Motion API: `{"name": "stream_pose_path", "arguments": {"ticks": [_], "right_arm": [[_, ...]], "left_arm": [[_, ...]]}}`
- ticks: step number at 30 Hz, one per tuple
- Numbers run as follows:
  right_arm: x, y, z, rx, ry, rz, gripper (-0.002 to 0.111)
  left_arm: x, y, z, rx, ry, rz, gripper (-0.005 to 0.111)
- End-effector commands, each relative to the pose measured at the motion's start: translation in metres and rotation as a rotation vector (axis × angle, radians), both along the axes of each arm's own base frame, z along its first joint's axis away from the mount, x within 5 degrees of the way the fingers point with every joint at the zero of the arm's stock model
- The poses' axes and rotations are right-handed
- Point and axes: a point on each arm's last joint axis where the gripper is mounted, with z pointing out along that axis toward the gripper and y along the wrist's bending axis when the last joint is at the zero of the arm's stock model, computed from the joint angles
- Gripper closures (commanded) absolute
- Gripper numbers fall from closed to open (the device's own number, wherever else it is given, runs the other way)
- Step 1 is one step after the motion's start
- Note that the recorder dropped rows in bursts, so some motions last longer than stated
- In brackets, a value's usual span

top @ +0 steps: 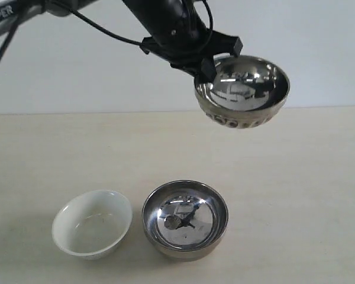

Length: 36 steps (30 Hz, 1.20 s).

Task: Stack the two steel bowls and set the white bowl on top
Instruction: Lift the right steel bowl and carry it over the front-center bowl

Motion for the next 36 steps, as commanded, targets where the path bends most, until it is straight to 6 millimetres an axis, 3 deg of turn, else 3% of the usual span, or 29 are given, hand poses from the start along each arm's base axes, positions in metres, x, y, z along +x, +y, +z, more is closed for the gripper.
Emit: {"name": "stream_pose_path", "arguments": {"ticks": [1,9,19,28,36], "right_arm": [[0.000,0.000,0.001,-0.007,-0.014,0.003,0.108],[0.000,0.000,0.001,-0.007,-0.014,0.003,0.108],[0.000,0.000,0.001,-0.007,-0.014,0.003,0.108],[0.000,0.000,0.001,-0.007,-0.014,0.003,0.108],[0.000,0.000,0.001,-0.007,-0.014,0.003,0.108]], "left_arm": [[-0.017,0.008,0.029,-0.031,0.004,-0.012,0.103],[-0.023,0.012,0.036,-0.024,0.031,-0.004,0.103],[-0.025,0.020,0.022,0.065,0.047,0.014,0.103],[-0.050,0.044,0.024,0.102,0.008,0.027,0.103],[-0.081,0.063,-0.003,0.055,0.021,0.032,0.103]]}}
